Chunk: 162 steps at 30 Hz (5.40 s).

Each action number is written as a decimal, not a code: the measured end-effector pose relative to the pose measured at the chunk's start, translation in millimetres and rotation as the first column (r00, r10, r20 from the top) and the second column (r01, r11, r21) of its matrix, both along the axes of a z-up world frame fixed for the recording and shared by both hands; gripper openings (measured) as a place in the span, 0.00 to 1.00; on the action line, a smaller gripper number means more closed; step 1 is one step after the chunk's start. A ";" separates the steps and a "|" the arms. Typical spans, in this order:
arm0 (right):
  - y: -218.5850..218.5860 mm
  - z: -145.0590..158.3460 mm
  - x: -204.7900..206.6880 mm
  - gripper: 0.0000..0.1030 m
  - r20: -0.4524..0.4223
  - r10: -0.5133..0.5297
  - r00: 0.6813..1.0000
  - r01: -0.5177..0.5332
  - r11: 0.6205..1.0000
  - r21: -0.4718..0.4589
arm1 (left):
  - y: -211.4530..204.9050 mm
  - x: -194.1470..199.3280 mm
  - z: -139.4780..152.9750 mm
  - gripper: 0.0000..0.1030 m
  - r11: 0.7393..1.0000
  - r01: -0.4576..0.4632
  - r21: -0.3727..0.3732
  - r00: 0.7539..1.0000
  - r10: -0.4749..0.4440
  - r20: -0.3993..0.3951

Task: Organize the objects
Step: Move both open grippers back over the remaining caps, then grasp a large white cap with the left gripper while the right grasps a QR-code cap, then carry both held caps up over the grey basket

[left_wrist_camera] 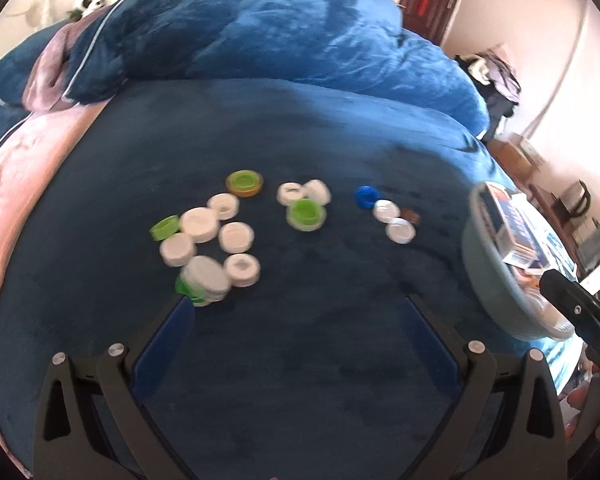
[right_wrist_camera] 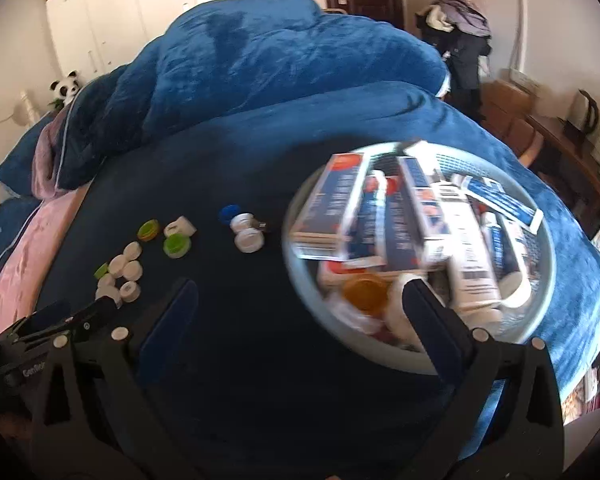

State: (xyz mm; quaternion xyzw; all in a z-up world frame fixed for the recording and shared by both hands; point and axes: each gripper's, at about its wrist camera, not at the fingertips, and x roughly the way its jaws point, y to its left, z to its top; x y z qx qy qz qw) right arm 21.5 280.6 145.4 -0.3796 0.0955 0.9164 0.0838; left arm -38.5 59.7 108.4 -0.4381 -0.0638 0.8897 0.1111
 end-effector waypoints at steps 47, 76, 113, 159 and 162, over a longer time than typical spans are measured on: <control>-79.3 -100.4 -111.8 1.00 0.187 0.128 0.974 -0.099 0.983 -0.156 | -129.3 -24.2 -51.8 1.00 0.955 -0.275 -0.111 0.957 0.283 0.067; -145.7 -116.4 -136.6 0.67 0.227 0.446 0.866 -0.453 0.891 -0.024 | -120.9 -34.1 -64.2 1.00 0.961 -0.259 -0.096 0.957 0.269 0.105; -83.7 -84.1 -87.0 0.30 0.144 0.293 0.945 -0.268 0.948 -0.173 | -17.6 -54.9 -34.8 0.40 0.996 0.069 -0.052 0.997 -0.067 0.029; 63.0 3.1 38.3 0.30 -0.040 -0.067 0.997 0.061 0.990 -0.126 | 140.4 21.0 53.2 0.40 0.925 0.374 -0.069 0.917 -0.380 -0.123; 83.4 6.3 48.0 0.30 -0.051 -0.121 0.991 0.113 0.982 -0.149 | 162.7 27.7 57.2 0.40 0.906 0.419 -0.069 0.896 -0.424 -0.132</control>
